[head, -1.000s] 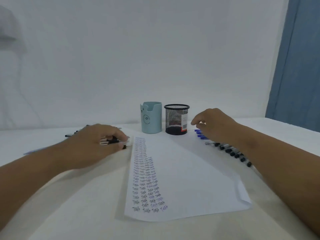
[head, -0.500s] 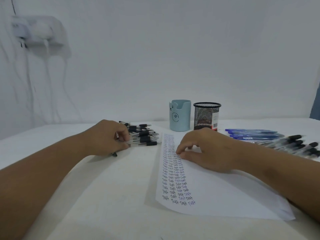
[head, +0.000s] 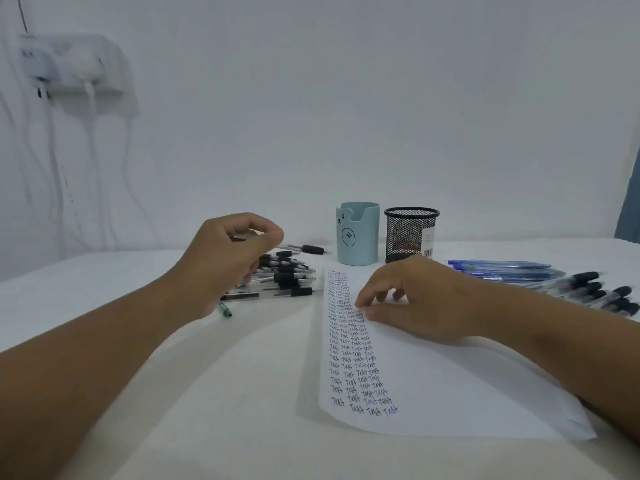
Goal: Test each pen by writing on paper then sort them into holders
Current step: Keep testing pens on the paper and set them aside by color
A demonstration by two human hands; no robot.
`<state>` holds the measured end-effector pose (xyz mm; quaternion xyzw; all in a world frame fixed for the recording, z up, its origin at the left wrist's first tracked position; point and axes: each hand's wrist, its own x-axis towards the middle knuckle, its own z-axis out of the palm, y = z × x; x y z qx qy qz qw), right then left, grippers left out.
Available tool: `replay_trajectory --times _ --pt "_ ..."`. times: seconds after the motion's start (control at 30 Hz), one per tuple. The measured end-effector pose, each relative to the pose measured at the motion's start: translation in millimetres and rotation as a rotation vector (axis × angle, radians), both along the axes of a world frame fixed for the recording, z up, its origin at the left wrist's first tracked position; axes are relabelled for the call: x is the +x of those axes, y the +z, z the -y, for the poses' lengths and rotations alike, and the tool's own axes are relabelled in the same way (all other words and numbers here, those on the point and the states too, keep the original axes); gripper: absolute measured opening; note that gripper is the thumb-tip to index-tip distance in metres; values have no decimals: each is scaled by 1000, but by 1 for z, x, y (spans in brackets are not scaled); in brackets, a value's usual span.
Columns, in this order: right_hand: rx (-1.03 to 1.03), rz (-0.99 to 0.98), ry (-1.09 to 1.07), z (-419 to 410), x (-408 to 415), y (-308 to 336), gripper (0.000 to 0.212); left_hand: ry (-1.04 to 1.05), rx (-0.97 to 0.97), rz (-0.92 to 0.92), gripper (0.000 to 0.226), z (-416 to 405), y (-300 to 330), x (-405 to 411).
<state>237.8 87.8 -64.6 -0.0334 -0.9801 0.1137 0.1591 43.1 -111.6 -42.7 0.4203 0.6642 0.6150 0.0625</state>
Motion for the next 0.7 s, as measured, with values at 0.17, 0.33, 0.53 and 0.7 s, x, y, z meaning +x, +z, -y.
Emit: replay_trajectory --times 0.17,0.33,0.53,0.7 --pt "-30 -25 -12 1 2 2 12 -180 37 246 12 -9 -5 14" --pt "-71 -296 2 1 2 8 9 -363 189 499 28 -14 1 26" --pt "-37 -220 -8 1 3 6 12 -332 420 776 39 -15 8 25" --pt "-24 -141 -56 1 3 6 10 -378 534 900 50 -7 11 19"
